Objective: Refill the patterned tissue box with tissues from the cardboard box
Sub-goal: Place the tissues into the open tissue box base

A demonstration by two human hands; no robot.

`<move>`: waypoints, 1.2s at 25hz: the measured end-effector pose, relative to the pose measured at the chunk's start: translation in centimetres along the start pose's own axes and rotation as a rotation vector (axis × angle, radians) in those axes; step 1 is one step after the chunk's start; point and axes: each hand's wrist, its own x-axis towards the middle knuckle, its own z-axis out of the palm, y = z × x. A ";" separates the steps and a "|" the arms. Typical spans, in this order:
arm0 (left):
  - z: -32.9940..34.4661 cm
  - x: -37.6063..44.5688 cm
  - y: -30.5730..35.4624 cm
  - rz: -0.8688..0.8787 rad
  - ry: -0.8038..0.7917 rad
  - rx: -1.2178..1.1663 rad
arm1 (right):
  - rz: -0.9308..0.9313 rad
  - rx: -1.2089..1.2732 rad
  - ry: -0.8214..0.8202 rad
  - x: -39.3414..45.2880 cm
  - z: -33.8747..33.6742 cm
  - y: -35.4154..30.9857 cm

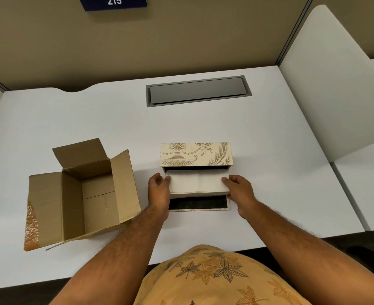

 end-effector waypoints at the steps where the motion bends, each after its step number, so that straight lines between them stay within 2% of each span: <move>1: 0.0 0.0 0.1 -0.002 0.001 -0.003 | -0.006 -0.008 0.006 0.1 0.0 0.0; 11: -0.3 0.0 -0.3 0.035 -0.019 -0.022 | -0.027 -0.027 0.009 0.1 0.2 0.4; 21: -0.5 0.8 0.0 0.057 -0.046 -0.076 | -0.142 -0.173 0.020 -0.2 0.1 0.9; 30: -0.6 1.0 -0.2 0.014 -0.042 -0.158 | -0.129 -0.101 0.021 -0.4 0.1 0.8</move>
